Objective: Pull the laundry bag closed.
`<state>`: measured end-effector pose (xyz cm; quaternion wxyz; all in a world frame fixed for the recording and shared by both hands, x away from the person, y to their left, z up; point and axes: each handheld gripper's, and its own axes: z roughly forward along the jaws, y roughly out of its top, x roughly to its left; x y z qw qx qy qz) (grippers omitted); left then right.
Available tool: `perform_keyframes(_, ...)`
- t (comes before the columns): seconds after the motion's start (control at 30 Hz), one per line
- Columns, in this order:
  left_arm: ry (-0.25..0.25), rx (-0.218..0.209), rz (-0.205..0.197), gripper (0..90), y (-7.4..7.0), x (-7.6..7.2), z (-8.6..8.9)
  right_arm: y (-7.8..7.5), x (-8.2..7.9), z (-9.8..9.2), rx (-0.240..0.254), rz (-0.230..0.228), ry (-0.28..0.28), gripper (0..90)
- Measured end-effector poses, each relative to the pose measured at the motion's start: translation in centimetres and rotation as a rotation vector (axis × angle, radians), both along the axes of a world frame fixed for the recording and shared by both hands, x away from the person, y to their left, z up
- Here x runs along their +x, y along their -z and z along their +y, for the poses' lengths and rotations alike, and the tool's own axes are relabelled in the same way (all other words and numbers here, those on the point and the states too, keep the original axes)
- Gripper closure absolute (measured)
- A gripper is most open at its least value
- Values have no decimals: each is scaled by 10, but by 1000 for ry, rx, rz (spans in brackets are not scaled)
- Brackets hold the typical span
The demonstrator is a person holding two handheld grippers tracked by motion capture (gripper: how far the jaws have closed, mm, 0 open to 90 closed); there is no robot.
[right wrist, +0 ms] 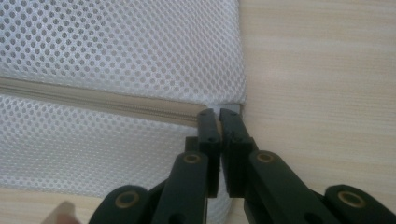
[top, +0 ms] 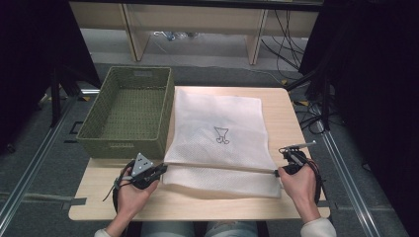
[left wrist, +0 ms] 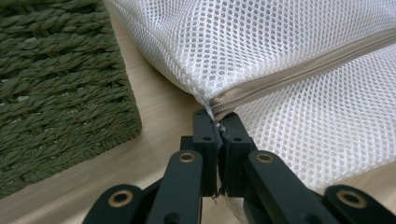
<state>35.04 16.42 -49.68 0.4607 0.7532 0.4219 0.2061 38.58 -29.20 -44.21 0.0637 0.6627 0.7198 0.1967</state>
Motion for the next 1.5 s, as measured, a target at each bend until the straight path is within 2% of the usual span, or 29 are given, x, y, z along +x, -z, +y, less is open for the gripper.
perform_keyframes(0.03, 0, 0, 0, 857, 0, 0, 0, 0, 0, 0, 0, 0, 0, 885)
perform_keyframes(0.07, -5, -1, 0, 857, 1, 0, -2, -2, -1, 3, -7, 24, 53, 884)
perform_keyframes(0.1, -5, -1, 0, 857, 1, 0, -2, -1, 0, 1, -5, 28, 27, 885)
perform_keyframes(0.17, -4, -3, 5, 857, 2, 0, 0, 0, 1, 1, 0, 22, 30, 884)
perform_keyframes(0.2, -6, -3, 4, 857, 2, 0, 0, 0, 0, 2, 9, 41, 54, 885)
perform_keyframes(0.23, -5, 2, 1, 857, 3, 0, -1, 1, 1, 1, 7, 28, 31, 884)
perform_keyframes(0.3, -5, 10, 1, 855, 3, 0, -2, 1, 1, 0, 7, 30, 24, 884)
perform_keyframes(0.37, -1, 5, 17, 850, 3, 0, -2, 1, 1, 1, -7, 34, 7, 883)
perform_keyframes(0.4, 3, 3, 19, 838, 3, 0, -2, 0, 1, 3, -20, 13, 11, 880)
perform_keyframes(0.47, -1, 15, 19, 813, 3, 0, -3, -1, 0, 3, -19, 9, -6, 869)
perform_keyframes(0.53, -6, 21, 18, 775, 3, 0, -2, -5, -2, 5, -22, -18, -15, 785)
perform_keyframes(0.63, -3, 28, 12, 728, 3, -1, -1, -9, -3, 5, -2, -37, -2, 746)
perform_keyframes(0.67, -3, 6, 11, 697, 2, -2, -3, -12, -3, 1, -14, -115, -22, 711)
perform_keyframes(0.73, 1, 21, 9, 639, 1, -4, -2, -14, -4, 0, -5, -137, -5, 697)
perform_keyframes(0.77, 4, 19, 4, 639, 1, -5, -3, -14, -4, 0, -5, -137, -5, 697)
perform_keyframes(0.8, 14, 16, -7, 567, -1, -8, -3, -14, -5, 0, 20, -130, 35, 683)
perform_keyframes(0.83, 14, 16, -7, 536, -1, -8, -3, -11, -3, -4, 3, -150, 6, 677)
perform_keyframes(0.87, 19, 12, -12, 536, -2, -10, -2, -11, -3, -4, 3, -150, 6, 677)
perform_keyframes(0.9, 20, 9, -18, 460, -3, -13, 0, -10, -4, -9, 2, -163, -16, 671)
perform_keyframes(1.03, 41, 6, -72, 366, -7, -23, 11, -8, -4, -12, 1, -177, -13, 657)
perform_keyframes(1.07, 43, 8, -92, 341, -7, -26, 15, -7, -4, -13, 2, -175, -7, 652)
perform_keyframes(1.1, 32, -14, -95, 320, -6, -29, 18, -5, -5, -12, 1, -187, 29, 643)
perform_keyframes(1.23, 17, -24, -142, 307, 3, -43, 31, -4, -5, -11, 10, -192, 26, 636)
perform_keyframes(1.3, 18, -23, -145, 304, 4, -44, 33, -4, -5, -11, 13, -187, 29, 634)
perform_keyframes(1.33, 9, -39, -146, 304, 6, -45, 33, -4, -5, -11, 18, -183, 32, 632)
perform_keyframes(1.37, 2, -46, -148, 303, 6, -45, 33, -3, -5, -11, 23, -196, 33, 628)
perform_keyframes(1.4, 13, -34, -162, 301, 5, -44, 33, -3, -5, -11, 19, -195, 42, 626)
perform_keyframes(1.47, 4, -52, -162, 301, 6, -44, 31, -3, -5, -12, 16, -196, 36, 626)
perform_keyframes(1.5, 2, -37, -173, 301, 5, -45, 31, -5, -4, -8, 45, -173, 80, 624)
